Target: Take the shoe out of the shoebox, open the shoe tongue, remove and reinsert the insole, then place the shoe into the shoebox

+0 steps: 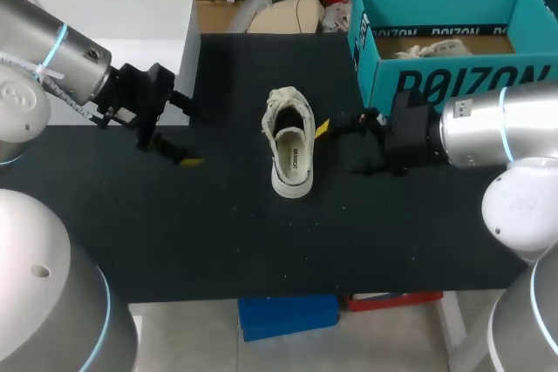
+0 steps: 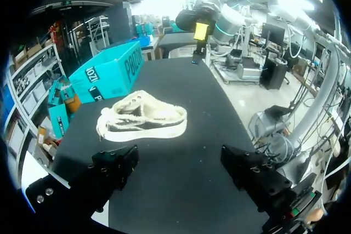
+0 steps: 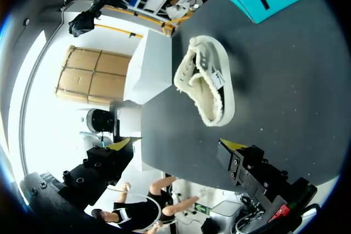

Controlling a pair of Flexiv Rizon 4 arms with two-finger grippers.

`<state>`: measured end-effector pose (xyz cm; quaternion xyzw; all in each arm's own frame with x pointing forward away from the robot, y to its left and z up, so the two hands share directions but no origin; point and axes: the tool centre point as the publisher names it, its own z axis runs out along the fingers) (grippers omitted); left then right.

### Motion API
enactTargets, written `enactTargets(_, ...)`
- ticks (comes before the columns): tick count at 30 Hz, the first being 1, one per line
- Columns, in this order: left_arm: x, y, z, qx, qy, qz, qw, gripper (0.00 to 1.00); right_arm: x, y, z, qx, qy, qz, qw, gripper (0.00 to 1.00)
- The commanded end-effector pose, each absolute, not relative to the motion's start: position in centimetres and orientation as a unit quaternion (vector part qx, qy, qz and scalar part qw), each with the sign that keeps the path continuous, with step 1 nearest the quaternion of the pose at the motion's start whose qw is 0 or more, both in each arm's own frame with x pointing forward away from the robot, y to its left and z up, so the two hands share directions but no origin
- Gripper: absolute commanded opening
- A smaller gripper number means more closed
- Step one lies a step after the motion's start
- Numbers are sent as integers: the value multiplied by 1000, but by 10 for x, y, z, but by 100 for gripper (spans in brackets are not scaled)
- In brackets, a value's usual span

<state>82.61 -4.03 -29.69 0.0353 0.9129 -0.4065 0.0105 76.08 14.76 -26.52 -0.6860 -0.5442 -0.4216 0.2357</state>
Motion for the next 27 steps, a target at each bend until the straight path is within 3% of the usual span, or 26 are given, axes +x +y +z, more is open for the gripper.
enactTargets(1,826,-29,-296,25,913,-407,26,100,761,149,-265,-686,-544,-421,236,100)
enactTargets(27,827,-26,-298,23,914,-403,33,100,761,149,-265,-686,-544,-421,236,100)
